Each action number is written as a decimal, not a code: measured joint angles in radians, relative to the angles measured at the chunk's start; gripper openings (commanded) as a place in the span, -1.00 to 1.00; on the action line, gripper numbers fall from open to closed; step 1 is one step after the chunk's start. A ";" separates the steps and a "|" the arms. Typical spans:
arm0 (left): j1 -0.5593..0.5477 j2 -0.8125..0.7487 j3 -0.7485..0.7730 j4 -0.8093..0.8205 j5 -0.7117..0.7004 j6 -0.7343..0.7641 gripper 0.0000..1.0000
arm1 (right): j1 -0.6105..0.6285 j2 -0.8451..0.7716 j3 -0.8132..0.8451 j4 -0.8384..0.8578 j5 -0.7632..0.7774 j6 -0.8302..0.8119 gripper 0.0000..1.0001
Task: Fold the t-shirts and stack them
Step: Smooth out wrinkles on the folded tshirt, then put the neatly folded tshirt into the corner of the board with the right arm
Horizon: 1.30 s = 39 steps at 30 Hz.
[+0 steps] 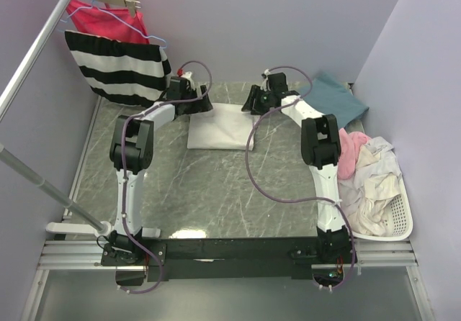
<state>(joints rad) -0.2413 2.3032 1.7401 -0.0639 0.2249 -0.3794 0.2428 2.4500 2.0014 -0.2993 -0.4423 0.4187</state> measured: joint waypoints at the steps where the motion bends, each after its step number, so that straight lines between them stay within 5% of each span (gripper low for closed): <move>1: 0.002 -0.019 -0.026 0.003 -0.031 0.000 0.99 | -0.007 -0.023 -0.033 0.006 0.017 -0.007 0.20; 10: 0.037 -0.207 -0.220 0.001 -0.188 0.000 0.99 | -0.069 -0.191 -0.145 -0.018 0.095 -0.051 0.20; 22: 0.035 -0.201 -0.302 0.023 -0.142 -0.011 0.99 | -0.062 -0.245 -0.328 -0.004 0.008 -0.023 0.22; 36: 0.035 -0.144 -0.259 0.079 -0.058 -0.029 0.99 | -0.029 -0.084 -0.167 -0.014 -0.154 -0.011 0.24; 39: 0.035 -0.153 -0.298 0.137 -0.014 -0.047 0.97 | -0.003 -0.074 -0.168 -0.001 -0.216 0.007 0.11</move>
<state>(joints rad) -0.2058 2.1502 1.4425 0.0727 0.2108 -0.4263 0.2398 2.3764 1.8332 -0.3004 -0.6579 0.4259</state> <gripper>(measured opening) 0.994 0.612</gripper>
